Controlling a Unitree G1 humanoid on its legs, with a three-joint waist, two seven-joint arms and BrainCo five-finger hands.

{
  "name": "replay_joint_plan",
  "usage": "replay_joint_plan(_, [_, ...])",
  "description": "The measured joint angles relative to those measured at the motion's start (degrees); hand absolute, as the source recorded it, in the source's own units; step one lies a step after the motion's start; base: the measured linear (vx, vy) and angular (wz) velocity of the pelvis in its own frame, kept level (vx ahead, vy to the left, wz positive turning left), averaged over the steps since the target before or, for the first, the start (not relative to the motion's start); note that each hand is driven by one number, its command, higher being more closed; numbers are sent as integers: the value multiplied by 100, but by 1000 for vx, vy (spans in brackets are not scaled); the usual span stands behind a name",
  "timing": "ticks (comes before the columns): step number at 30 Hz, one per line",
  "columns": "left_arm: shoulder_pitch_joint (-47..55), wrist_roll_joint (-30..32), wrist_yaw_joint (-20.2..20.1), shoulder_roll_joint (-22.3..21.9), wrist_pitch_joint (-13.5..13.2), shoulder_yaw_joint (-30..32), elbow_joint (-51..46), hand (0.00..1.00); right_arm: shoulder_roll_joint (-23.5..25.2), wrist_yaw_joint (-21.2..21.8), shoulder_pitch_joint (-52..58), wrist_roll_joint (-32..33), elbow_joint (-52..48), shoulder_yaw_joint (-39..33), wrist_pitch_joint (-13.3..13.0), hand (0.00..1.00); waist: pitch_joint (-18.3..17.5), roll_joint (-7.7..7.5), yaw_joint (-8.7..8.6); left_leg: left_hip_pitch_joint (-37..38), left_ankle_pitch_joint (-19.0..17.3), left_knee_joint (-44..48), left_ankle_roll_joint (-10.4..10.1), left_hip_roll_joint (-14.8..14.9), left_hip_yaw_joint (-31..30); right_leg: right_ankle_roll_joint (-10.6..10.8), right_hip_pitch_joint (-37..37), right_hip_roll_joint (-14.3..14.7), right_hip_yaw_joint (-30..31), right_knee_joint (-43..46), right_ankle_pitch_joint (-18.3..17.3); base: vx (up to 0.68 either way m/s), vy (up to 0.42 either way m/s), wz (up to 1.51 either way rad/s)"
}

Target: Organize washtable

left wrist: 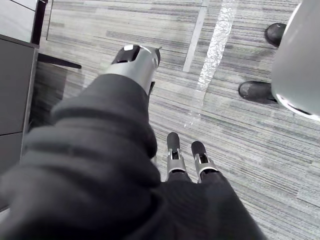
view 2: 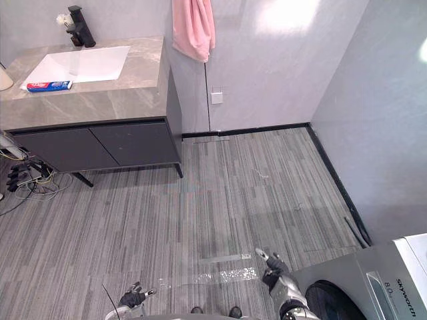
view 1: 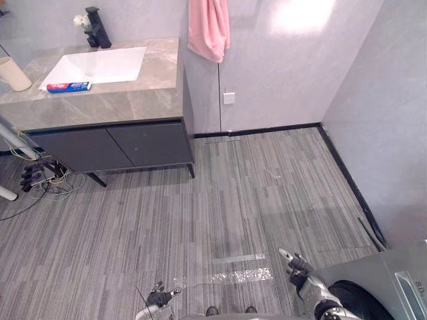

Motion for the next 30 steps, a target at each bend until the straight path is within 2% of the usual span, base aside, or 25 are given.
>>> replay_joint_plan(3, [21,-28,23,-62,5,20,16,0,53,2,232,0,1,-122,27,0,18,30,-9,29,-36,93,-51,20,13,3,52,-1,-9,49,-6,-4,-5,-2])
replay_joint_plan(12, [66,-215,70,-81,-74,68,144,0,93,0,353,21,2,-234,21,0,31,52,-10,44,-47,155,-34,47,39,3,29,3,-20,181,-55,-49,-22,-1])
replay_joint_plan(15, [90,-335,80,-94,-154,59,125,0,95,-17,368,71,2,-227,16,0,34,48,-4,-41,-125,133,100,29,21,-110,-67,6,-19,179,-125,-104,-14,1])
replay_joint_plan(20, [104,-380,83,-79,-205,53,92,0,108,-16,404,139,-5,-171,-4,0,90,-56,-8,-207,-121,171,208,13,25,-119,-263,-8,18,198,-118,-88,-1,-1])
replay_joint_plan(21, [110,-379,82,-72,-203,49,25,0,109,-13,406,139,-5,-161,-16,0,118,-4,-8,-238,-164,238,271,13,29,-86,-281,-21,13,261,-151,-24,12,-8])
replay_joint_plan(22, [114,-380,80,-72,-202,34,-44,0,110,-14,408,140,-8,-150,-18,0,200,-43,-4,-326,-301,399,368,44,64,21,-525,-68,-15,722,-459,-19,18,-9])
replay_joint_plan(23, [113,-379,82,-63,-202,26,-84,0,113,-14,407,140,-10,-151,-17,0,235,-22,-7,-367,-362,507,366,60,72,132,-728,-126,-26,1199,-683,-9,28,-13])
replay_joint_plan(24, [87,-382,79,-33,-203,-31,-129,0,130,-11,412,140,-14,-144,-19,0,335,-37,-18,-389,-450,609,414,79,105,307,-1202,-300,-130,2240,-964,5,40,-14])
replay_joint_plan(25, [63,-378,88,38,-204,-109,-137,0,129,-9,397,155,-59,-142,-25,0,399,-100,-13,-361,-472,612,443,69,152,230,-1722,-542,-356,3296,-1179,30,36,-12])
replay_joint_plan(26, [51,-372,88,90,-203,-152,-136,0,120,-8,372,169,-63,-143,-28,0,449,-122,-19,-309,-481,613,452,66,151,157,-1861,-695,-523,3603,-1260,85,33,-12])
replay_joint_plan(27, [35,-365,90,120,-198,-208,-119,0,91,-8,366,186,-58,-140,-35,0,539,-80,-33,-183,-567,601,374,127,153,127,-2015,-965,-904,3768,-1323,117,21,-7])
replay_joint_plan(28, [10,-364,93,136,-199,-206,-119,0,76,-9,370,190,-56,-140,-38,0,545,-76,-26,-151,-620,617,338,185,153,169,-2076,-1044,-1038,3709,-1349,188,10,-11])
replay_joint_plan(30, [-4,-362,101,250,-199,-205,-99,0,23,-10,371,191,-56,-26,-61,0,587,-55,-30,-37,-824,703,96,541,102,325,-2294,-1091,-1306,3028,-1208,267,-42,-4])
